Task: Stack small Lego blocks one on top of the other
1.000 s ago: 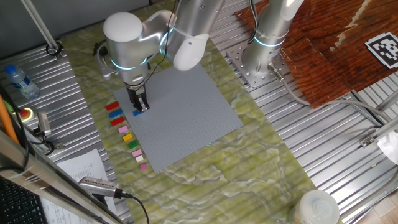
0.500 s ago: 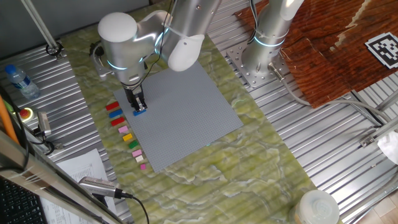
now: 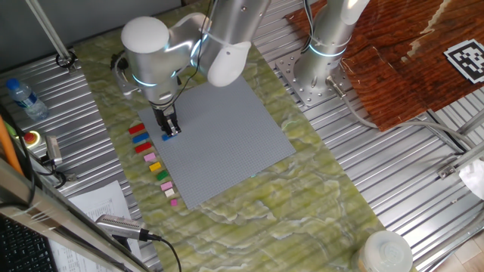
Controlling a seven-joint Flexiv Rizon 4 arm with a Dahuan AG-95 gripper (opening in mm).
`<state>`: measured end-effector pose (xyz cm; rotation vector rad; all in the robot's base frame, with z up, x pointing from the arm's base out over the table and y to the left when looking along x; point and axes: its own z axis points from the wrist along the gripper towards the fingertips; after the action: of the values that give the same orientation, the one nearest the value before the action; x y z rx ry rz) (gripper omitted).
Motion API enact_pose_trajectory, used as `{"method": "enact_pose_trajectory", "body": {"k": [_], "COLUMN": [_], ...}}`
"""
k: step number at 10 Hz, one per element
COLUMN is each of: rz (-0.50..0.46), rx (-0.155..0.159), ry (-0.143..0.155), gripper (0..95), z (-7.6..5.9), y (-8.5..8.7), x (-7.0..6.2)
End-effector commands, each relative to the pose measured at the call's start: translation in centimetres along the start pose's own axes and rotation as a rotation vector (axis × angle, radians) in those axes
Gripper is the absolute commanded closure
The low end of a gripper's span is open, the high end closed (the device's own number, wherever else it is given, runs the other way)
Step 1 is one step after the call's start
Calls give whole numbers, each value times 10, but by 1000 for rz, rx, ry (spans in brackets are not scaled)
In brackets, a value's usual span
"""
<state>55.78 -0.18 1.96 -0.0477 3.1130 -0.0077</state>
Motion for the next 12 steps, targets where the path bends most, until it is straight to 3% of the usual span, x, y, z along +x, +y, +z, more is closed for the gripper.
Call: {"method": "enact_pose_trajectory", "body": {"k": [1, 9, 12], "rz": [-2, -1, 1], "rx": [4, 9, 11], "ry": [6, -6, -3], "gripper": [950, 950, 950], "z": [-11, -1, 11], "y": [2, -1, -4], "x": [1, -4, -9]}}
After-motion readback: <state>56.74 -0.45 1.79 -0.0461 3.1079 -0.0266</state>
